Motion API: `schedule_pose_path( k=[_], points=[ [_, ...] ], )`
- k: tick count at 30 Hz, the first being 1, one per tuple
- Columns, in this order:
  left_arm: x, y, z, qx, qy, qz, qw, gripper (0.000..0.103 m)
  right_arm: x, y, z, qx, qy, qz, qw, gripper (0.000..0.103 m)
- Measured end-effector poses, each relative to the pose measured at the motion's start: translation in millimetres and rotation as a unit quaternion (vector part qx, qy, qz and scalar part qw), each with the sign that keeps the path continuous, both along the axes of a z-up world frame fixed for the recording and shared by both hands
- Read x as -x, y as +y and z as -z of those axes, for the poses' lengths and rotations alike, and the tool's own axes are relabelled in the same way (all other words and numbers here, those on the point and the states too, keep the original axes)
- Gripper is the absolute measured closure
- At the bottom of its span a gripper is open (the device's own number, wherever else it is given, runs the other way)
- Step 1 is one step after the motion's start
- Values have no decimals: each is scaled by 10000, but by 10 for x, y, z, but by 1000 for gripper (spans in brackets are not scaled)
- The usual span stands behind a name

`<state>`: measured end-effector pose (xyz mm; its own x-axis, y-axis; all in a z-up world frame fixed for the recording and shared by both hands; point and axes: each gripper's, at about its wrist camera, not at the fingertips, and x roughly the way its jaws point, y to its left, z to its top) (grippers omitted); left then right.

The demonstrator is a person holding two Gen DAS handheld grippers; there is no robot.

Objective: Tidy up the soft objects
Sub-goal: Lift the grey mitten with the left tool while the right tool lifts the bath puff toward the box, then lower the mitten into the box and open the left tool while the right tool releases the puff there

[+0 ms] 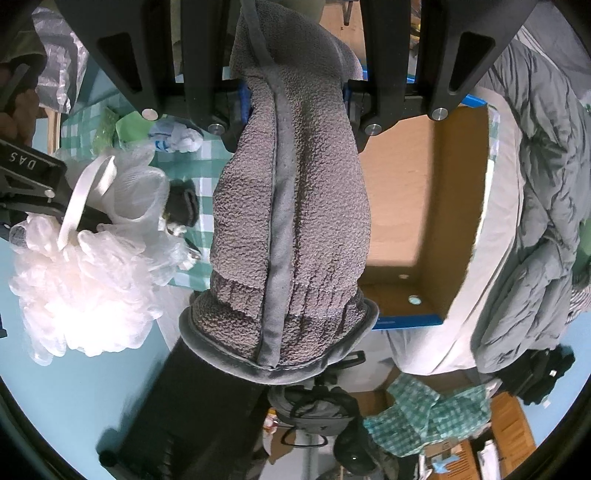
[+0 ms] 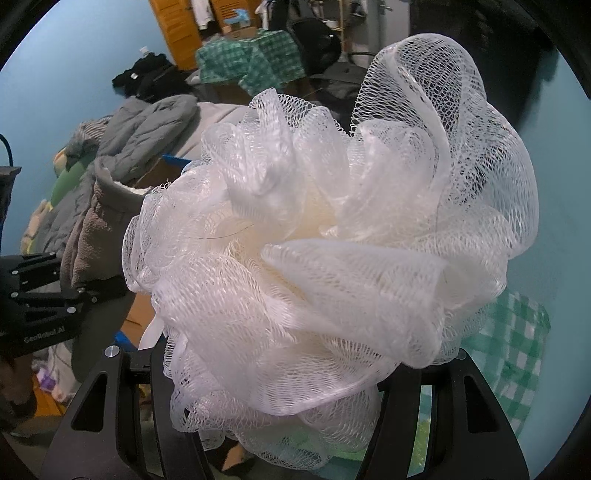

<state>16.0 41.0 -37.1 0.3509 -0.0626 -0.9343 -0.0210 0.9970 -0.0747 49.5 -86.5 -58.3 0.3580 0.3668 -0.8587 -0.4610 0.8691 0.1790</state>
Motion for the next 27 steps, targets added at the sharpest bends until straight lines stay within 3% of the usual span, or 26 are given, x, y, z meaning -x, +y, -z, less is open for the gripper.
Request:
schedule_pose_path(
  k=[11, 27],
  points=[
    [13, 475, 56, -27, -19, -565, 9984, 68, -66, 440, -13, -70, 29, -554, 9984, 42],
    [-63, 1072, 411, -127, 264, -1055, 9940, 68, -251, 987, 131, 83, 255, -1134, 9932, 42]
  ],
)
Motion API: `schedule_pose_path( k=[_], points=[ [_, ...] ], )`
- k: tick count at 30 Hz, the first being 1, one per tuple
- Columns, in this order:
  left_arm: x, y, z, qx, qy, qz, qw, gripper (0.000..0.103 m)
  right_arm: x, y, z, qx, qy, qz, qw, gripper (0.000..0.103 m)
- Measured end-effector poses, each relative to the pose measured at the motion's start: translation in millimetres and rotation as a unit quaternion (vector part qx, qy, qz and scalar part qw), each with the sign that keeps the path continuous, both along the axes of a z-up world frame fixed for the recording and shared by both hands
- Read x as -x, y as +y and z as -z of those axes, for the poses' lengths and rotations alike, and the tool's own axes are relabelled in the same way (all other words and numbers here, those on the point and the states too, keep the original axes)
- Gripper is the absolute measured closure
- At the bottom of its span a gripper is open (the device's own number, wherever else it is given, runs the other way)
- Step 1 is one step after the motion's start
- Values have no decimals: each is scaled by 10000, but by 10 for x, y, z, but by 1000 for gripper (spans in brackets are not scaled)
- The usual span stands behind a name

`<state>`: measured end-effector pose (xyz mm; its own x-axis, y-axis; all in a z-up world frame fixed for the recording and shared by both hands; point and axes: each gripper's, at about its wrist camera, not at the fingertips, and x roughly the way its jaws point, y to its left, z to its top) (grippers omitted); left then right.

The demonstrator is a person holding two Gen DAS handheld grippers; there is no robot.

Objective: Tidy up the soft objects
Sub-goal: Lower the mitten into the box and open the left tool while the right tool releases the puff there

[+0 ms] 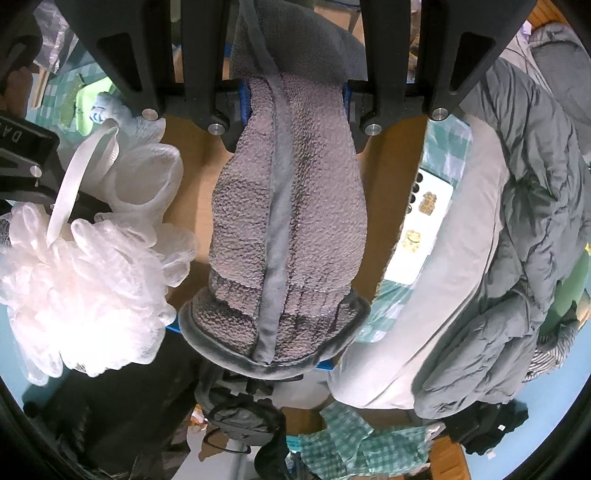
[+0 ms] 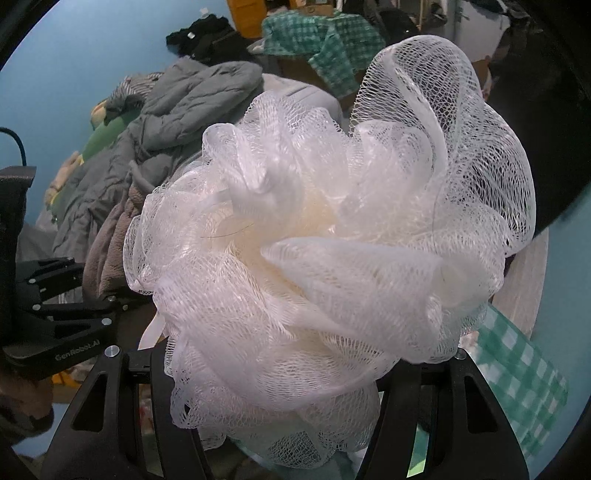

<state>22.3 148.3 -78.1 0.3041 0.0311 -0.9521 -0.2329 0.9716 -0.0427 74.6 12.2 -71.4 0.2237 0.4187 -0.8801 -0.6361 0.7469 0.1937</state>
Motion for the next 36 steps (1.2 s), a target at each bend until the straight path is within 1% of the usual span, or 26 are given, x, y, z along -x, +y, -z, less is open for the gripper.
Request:
schedule_pose_path(
  k=[4, 8, 11, 13, 15, 16, 17, 19, 20, 22, 23, 24, 25, 26, 29, 32, 36],
  points=[
    [-46, 35, 61, -40, 51, -6, 10000, 68, -29, 50, 33, 96, 47, -118, 9999, 42],
    [-115, 73, 172, -91, 187, 8, 9998, 68, -86, 197, 81, 204, 87, -207, 9995, 42],
    [-160, 96, 239, -209, 284, 1, 9994, 67, -118, 235, 120, 350, 77, -233, 9991, 39],
    [-177, 121, 258, -288, 313, -22, 9991, 60, -130, 262, 124, 424, 53, -254, 9988, 35],
    [-191, 146, 273, -355, 335, -33, 9988, 58, -135, 251, 130, 522, 52, -275, 9982, 27],
    [-198, 153, 278, -398, 356, -41, 9986, 55, -139, 256, 124, 583, 17, -270, 9979, 26],
    [-204, 162, 285, -444, 386, -50, 9983, 53, -142, 260, 117, 609, -29, -265, 9978, 24],
    [-218, 186, 302, -519, 438, -72, 9977, 45, -129, 243, 88, 691, -161, -259, 9971, 18],
    [-219, 196, 309, -548, 478, -93, 9973, 44, -126, 260, 81, 745, -219, -289, 9966, 17],
    [-213, 218, 301, -487, 493, -104, 9975, 43, -119, 253, 49, 791, -292, -333, 9959, 17],
    [-210, 222, 295, -466, 487, -102, 9977, 41, -129, 331, 52, 798, -309, -336, 9958, 17],
    [-211, 219, 281, -466, 508, -104, 9976, 33, -130, 439, 54, 798, -321, -338, 9957, 17],
    [-211, 209, 257, -524, 514, -87, 9973, 24, -135, 436, 44, 785, -321, -333, 9958, 17],
    [-208, 194, 224, -557, 481, -58, 9973, 22, -142, 430, 37, 771, -324, -318, 9960, 17],
    [-201, 136, 137, -565, 376, 38, 9977, 21, -174, 562, 63, 748, -320, -266, 9963, 17],
    [-185, 94, 56, -624, 318, 45, 9975, 18, -183, 544, 43, 704, -313, -192, 9968, 17],
    [-137, 120, -12, -486, 242, -35, 9985, 17, -181, 470, -5, 614, -324, -105, 9975, 17]
  ],
)
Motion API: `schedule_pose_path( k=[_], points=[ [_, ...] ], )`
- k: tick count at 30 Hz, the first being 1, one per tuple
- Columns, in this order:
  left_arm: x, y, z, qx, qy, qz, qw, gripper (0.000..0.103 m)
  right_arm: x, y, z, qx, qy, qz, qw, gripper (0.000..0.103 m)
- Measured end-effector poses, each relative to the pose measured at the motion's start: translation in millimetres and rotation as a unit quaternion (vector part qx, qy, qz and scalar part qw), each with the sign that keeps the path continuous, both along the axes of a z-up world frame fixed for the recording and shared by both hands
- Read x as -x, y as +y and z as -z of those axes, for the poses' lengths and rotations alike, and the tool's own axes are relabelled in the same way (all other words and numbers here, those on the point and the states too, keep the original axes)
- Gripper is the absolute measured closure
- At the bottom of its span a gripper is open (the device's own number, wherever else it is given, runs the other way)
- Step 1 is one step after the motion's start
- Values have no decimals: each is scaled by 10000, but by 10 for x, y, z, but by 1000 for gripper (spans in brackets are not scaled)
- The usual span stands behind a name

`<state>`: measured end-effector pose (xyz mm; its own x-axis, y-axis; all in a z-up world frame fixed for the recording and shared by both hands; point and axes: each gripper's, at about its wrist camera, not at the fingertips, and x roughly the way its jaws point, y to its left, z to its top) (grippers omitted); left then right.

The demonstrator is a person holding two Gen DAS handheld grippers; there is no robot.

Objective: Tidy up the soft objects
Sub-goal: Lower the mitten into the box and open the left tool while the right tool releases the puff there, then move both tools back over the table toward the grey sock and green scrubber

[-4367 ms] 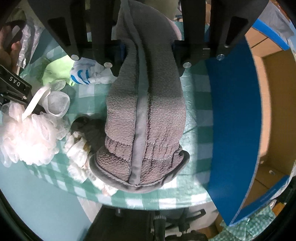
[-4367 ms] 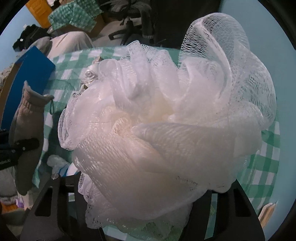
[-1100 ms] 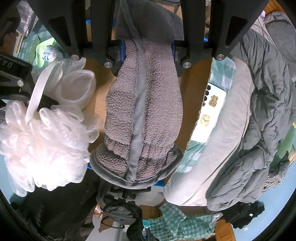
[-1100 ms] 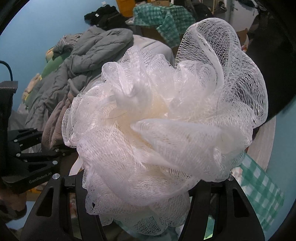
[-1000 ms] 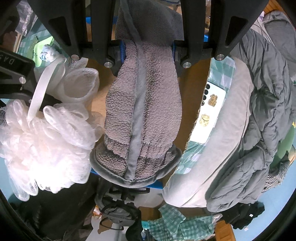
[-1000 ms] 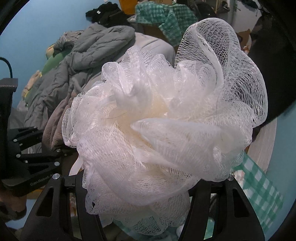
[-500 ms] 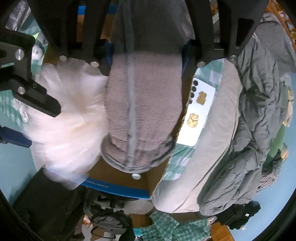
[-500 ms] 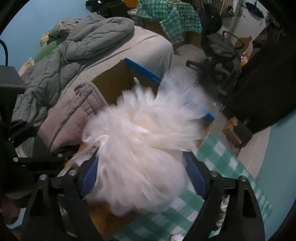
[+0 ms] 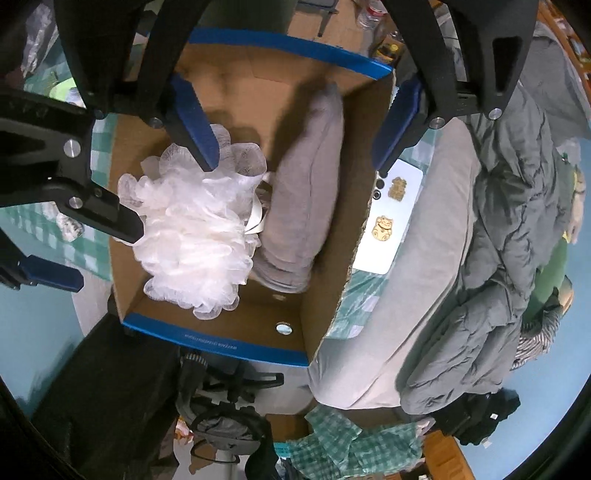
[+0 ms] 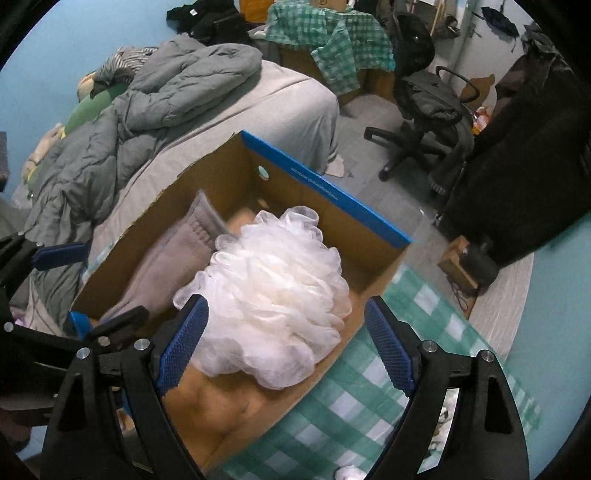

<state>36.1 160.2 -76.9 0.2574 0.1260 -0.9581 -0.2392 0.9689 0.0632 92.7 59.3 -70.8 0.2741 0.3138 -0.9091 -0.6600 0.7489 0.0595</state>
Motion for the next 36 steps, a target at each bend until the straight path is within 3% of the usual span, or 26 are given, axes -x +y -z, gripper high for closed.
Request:
schedule_pose_path(
  k=[19, 36],
  points=[
    [270, -214, -301, 195, -227, -31, 9995, 17, 168, -369, -327, -321, -114, 240, 9991, 17],
    [394, -724, -478, 151, -355, 563, 9977, 17, 408, -980, -483, -368, -178, 708, 9967, 17]
  ],
)
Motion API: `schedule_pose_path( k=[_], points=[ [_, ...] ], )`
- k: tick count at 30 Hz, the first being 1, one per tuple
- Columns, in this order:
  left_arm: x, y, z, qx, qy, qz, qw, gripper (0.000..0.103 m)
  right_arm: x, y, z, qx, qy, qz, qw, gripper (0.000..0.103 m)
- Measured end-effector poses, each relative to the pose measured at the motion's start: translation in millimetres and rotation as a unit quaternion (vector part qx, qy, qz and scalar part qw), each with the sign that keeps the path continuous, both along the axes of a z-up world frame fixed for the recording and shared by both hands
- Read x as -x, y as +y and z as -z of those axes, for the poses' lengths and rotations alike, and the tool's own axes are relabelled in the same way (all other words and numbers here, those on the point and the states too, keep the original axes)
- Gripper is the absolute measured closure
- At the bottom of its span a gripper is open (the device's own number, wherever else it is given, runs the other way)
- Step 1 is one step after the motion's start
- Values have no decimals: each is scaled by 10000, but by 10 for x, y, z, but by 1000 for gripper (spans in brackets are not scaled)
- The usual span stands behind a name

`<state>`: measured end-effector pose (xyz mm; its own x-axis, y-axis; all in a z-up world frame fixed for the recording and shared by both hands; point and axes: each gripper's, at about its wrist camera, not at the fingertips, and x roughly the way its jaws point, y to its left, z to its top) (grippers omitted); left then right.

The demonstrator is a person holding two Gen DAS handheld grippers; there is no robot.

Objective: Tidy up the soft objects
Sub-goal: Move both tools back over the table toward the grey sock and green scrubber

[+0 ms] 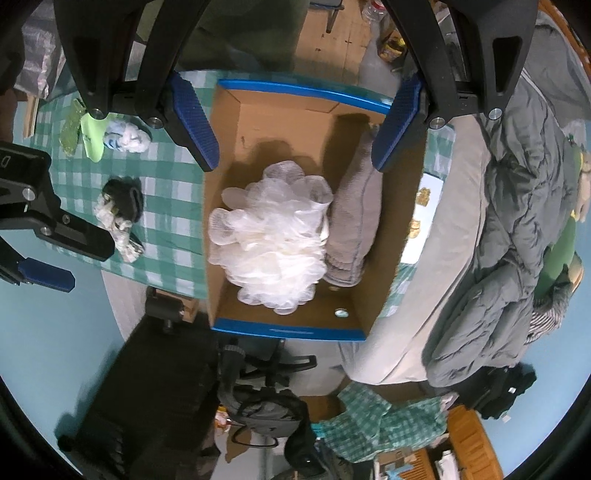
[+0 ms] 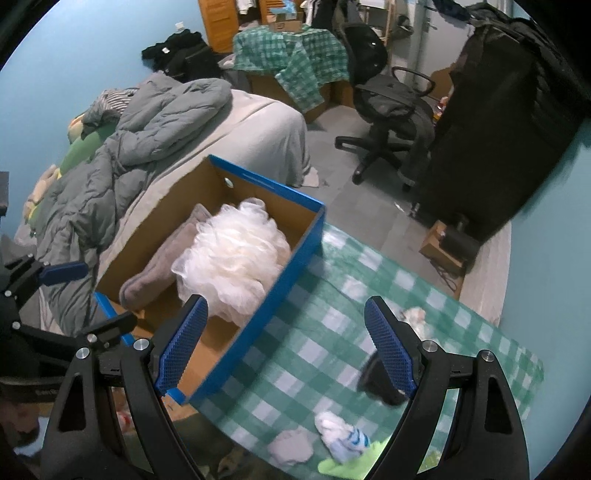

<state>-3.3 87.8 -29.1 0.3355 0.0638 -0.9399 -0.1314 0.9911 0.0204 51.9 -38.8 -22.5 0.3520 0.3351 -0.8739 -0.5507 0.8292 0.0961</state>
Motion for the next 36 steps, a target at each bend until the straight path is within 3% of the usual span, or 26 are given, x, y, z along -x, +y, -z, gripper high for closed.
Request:
schedule_pose_path(
  k=[19, 36],
  points=[
    [58, -821, 104, 198, 196, 924, 9953, 17, 390, -1236, 116, 101, 249, 1090, 9937, 17],
    [90, -1351, 420, 310, 612, 1449, 9871, 17, 664, -2178, 454, 81, 648, 2166, 9741, 17]
  ],
)
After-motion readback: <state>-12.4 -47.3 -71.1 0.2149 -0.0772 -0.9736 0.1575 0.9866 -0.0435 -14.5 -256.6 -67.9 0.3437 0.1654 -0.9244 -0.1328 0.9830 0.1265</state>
